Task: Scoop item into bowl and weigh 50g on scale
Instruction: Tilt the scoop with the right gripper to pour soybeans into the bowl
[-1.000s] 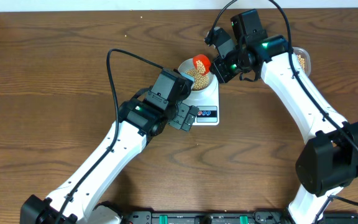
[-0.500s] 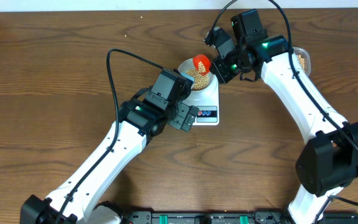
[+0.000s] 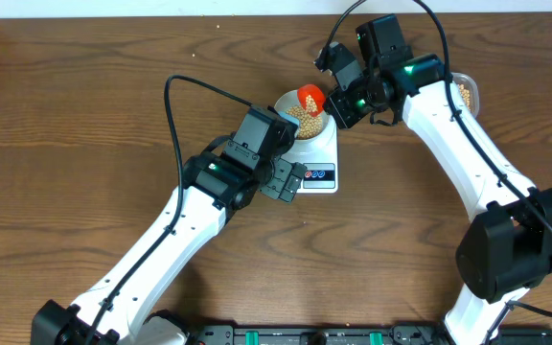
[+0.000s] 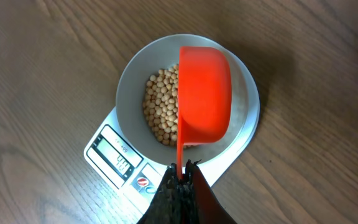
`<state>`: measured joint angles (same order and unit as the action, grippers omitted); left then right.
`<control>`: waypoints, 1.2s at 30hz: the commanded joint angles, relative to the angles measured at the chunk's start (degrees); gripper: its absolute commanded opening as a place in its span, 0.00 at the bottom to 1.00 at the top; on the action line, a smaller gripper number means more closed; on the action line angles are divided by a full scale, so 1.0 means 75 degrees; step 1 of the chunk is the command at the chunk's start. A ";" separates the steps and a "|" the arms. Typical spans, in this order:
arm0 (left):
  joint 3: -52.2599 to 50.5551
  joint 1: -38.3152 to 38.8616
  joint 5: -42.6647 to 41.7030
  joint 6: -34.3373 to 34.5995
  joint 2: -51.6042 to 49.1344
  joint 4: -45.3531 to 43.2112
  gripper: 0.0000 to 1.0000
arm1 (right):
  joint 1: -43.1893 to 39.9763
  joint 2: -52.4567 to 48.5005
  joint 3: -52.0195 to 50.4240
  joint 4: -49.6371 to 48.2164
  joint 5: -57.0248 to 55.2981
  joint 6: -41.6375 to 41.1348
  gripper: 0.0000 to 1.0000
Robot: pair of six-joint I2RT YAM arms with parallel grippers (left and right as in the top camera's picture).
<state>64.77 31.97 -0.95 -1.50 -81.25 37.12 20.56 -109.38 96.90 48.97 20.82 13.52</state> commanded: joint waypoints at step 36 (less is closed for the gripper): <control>0.0023 -0.0023 0.0020 0.0012 -0.0006 0.0020 0.98 | 0.0216 0.0163 -0.0015 0.0041 0.0102 0.1320 0.01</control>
<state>64.77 31.97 -0.95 -1.50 -81.25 37.12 22.00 -109.38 96.90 49.06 20.97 22.85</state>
